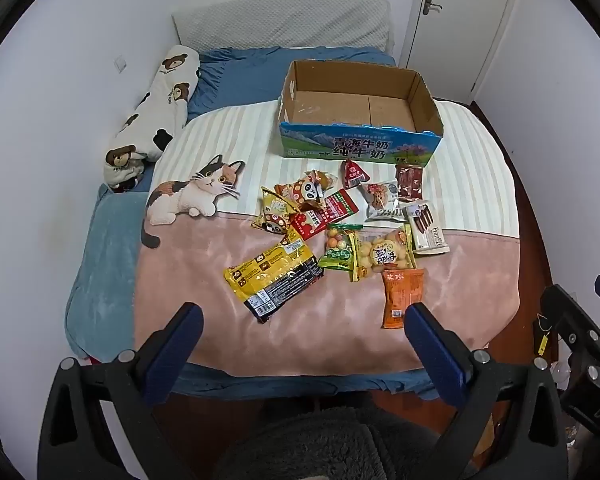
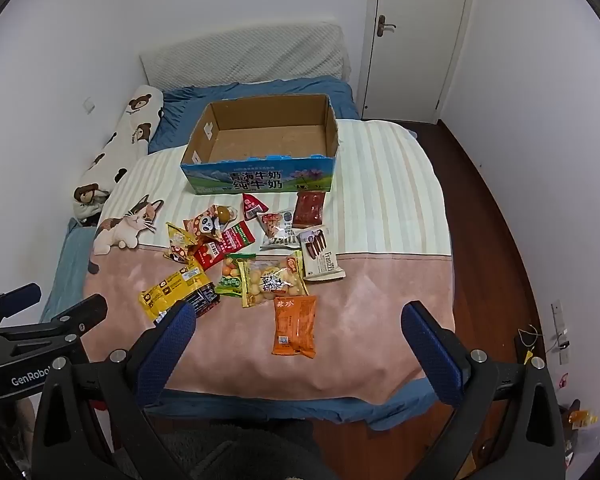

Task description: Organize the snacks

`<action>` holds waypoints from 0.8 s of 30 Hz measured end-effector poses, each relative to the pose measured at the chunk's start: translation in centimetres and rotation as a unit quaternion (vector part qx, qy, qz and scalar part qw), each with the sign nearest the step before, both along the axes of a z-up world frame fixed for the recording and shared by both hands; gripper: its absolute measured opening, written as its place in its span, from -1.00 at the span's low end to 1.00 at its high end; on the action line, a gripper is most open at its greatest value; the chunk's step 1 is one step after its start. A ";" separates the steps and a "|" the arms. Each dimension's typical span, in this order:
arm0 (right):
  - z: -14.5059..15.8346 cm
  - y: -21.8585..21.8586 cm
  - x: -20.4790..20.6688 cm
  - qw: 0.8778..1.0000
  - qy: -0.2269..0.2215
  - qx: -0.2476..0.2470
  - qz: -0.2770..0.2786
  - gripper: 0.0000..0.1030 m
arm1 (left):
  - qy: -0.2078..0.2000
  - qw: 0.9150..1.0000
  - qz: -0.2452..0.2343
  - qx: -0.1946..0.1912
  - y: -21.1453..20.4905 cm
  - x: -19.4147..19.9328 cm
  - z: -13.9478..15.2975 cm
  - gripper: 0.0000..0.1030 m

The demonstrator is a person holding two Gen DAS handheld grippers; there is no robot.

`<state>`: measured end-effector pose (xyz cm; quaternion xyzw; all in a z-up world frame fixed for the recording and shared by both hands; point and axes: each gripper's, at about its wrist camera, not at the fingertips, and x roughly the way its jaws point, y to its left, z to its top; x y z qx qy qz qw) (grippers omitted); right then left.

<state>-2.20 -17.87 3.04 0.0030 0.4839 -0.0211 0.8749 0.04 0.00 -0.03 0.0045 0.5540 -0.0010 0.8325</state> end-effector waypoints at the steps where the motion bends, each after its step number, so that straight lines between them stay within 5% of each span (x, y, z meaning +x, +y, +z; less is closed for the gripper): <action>1: 0.0 0.1 0.0 1.000 0.001 -0.003 0.000 1.00 | -0.003 1.000 0.000 0.001 0.0 0.0 0.0 1.00; 24: -0.1 0.4 -0.1 1.000 0.008 -0.008 -0.001 1.00 | -0.007 1.000 0.004 0.004 0.2 0.1 0.1 1.00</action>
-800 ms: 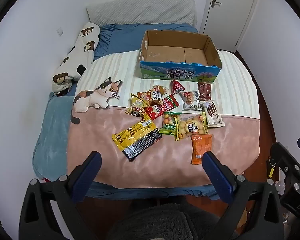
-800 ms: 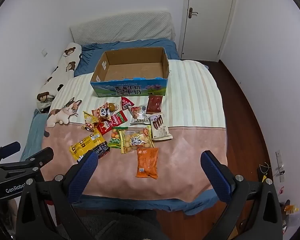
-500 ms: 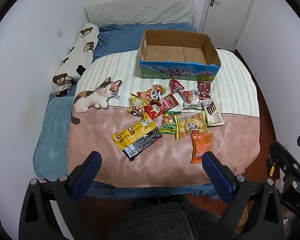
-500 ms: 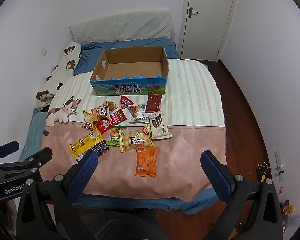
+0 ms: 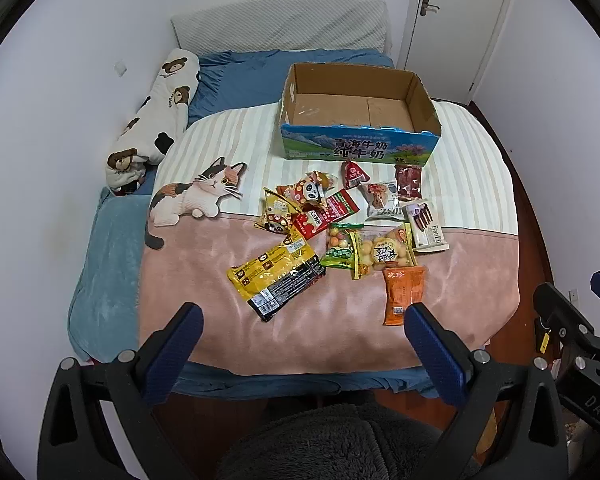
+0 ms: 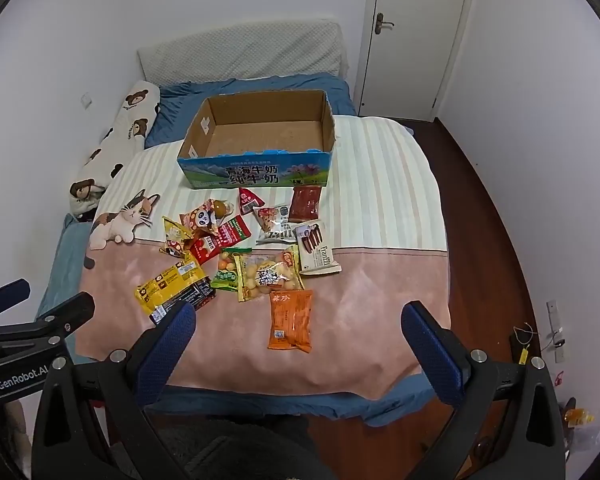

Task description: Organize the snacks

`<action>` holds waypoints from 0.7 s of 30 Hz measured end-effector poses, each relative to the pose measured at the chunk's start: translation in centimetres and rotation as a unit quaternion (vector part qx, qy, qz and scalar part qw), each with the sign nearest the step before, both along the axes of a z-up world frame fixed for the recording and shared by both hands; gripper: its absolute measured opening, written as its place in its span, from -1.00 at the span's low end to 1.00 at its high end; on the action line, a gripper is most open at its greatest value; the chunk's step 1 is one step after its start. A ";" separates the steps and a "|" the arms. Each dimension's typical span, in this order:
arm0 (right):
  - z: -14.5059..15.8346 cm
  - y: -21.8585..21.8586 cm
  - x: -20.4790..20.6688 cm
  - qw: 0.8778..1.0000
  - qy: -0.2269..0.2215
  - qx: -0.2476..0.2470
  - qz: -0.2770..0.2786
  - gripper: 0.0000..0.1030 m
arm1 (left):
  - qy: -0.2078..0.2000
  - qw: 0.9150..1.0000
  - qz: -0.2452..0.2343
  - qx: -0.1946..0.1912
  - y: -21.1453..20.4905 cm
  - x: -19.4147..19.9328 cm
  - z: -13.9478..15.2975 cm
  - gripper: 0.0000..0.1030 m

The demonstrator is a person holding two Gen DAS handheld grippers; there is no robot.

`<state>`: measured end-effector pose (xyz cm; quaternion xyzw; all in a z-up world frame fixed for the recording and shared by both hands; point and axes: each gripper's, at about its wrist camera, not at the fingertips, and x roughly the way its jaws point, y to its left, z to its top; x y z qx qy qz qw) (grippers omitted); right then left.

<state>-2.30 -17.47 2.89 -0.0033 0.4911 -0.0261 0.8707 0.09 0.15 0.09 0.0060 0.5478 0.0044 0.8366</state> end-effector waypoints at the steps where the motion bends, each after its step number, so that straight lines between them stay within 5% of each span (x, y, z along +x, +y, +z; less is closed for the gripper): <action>1: 0.0 0.1 -0.1 1.000 -0.001 -0.001 0.000 1.00 | 0.000 1.000 0.001 0.000 0.0 0.1 0.0 1.00; 21: 0.4 0.3 -0.1 1.000 -0.005 -0.005 0.000 1.00 | -0.007 1.000 0.001 -0.001 0.9 -0.5 1.3 1.00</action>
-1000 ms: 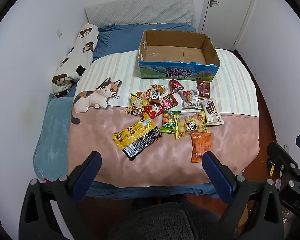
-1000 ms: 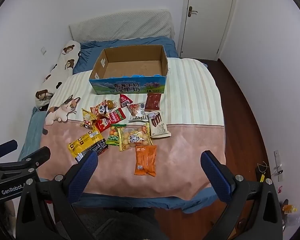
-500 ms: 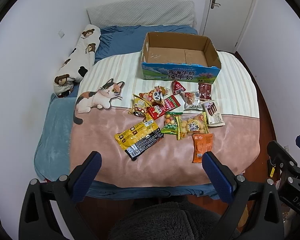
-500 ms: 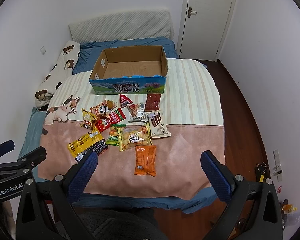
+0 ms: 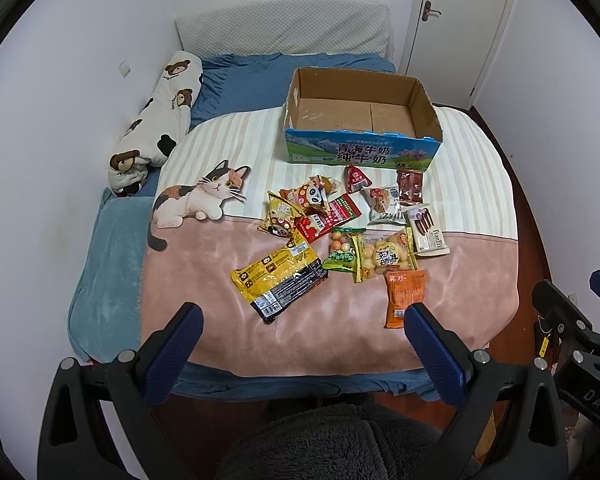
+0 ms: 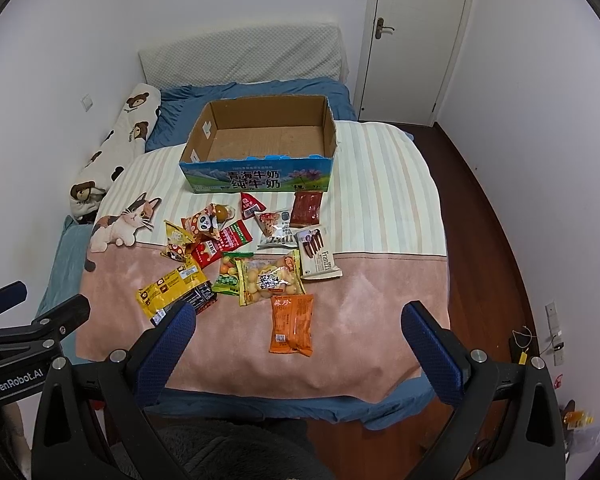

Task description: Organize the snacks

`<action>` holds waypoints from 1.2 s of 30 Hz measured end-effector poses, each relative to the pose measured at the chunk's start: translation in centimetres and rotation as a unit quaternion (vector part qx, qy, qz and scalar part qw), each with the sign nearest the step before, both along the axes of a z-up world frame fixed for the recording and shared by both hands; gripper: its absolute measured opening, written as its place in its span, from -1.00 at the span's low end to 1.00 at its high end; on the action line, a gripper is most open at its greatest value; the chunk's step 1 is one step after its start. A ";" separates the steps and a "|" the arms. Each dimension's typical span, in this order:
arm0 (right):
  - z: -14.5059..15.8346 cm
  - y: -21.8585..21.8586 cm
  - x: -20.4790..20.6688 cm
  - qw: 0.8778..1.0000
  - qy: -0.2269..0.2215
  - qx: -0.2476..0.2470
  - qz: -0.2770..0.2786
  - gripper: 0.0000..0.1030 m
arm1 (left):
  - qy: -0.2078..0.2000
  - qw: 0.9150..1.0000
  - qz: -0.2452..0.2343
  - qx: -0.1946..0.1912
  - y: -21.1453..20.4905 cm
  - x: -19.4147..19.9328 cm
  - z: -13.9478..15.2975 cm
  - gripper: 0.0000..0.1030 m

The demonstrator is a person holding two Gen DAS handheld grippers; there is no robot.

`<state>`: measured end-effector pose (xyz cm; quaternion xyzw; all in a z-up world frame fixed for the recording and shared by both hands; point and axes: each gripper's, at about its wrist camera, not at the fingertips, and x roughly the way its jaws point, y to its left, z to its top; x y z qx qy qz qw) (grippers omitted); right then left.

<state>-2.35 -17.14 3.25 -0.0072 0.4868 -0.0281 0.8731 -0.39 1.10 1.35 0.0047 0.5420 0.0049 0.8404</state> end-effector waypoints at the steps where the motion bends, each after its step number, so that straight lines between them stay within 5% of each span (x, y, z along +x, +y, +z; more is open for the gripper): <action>1: 0.0 0.0 0.1 1.000 0.001 -0.001 0.000 1.00 | 0.000 1.000 0.000 0.000 0.0 0.0 0.0 1.00; 36: -1.1 0.0 0.5 1.000 0.012 -0.005 -0.004 1.00 | 0.007 1.000 0.001 0.001 -0.3 0.2 -0.2 1.00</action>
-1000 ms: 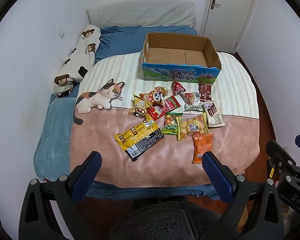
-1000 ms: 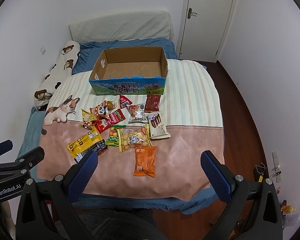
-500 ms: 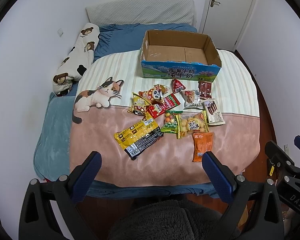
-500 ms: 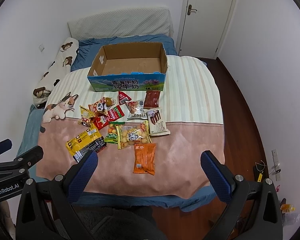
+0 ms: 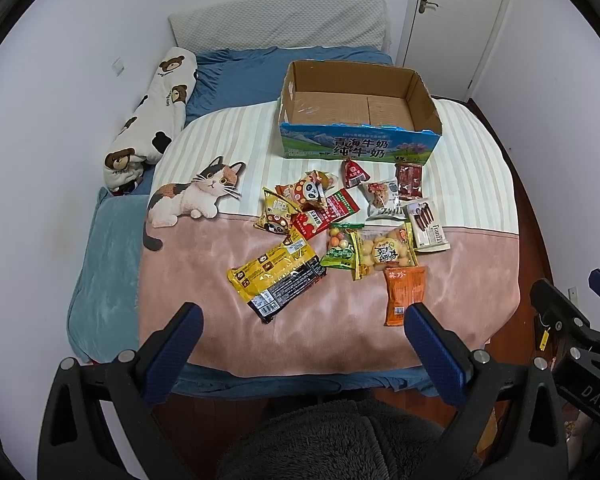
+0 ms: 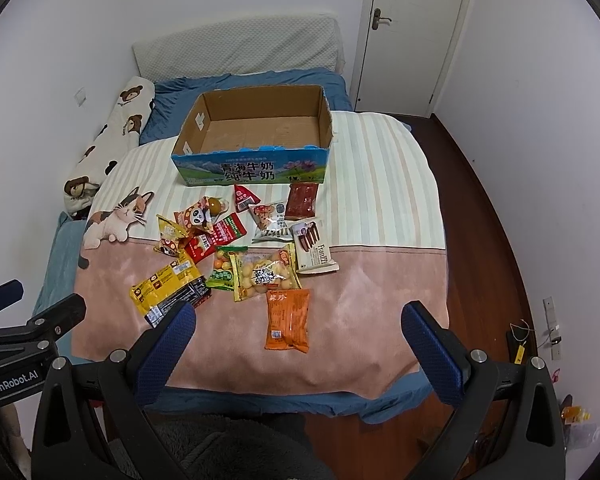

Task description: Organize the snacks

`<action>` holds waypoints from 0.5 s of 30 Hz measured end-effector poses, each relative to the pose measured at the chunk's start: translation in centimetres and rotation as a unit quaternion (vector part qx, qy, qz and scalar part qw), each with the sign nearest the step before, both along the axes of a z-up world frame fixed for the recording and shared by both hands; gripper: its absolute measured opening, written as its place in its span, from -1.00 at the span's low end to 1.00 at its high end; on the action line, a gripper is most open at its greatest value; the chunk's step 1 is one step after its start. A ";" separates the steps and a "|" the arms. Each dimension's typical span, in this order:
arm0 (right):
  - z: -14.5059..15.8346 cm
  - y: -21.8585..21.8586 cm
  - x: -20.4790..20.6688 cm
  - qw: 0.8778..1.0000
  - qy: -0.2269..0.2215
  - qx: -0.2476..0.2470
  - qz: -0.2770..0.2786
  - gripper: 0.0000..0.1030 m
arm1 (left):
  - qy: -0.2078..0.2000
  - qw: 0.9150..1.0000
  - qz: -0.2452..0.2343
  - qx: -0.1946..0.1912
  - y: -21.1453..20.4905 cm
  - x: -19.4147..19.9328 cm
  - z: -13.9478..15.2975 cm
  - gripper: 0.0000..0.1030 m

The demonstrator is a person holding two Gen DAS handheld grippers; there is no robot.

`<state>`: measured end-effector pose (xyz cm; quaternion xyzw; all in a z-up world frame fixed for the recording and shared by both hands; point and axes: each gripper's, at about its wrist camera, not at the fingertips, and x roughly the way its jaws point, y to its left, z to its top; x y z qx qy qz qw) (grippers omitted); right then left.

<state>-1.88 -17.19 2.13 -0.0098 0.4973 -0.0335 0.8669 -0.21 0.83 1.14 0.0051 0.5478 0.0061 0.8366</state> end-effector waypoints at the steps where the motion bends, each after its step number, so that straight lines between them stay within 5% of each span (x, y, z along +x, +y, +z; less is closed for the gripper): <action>1: 0.0 0.0 0.1 1.000 0.000 0.000 0.000 1.00 | 0.000 1.000 0.000 0.000 0.0 0.0 0.0 1.00; 15: -0.1 0.0 0.3 1.000 0.001 0.001 -0.003 1.00 | 0.000 1.000 -0.005 0.001 -0.7 0.6 -0.7 1.00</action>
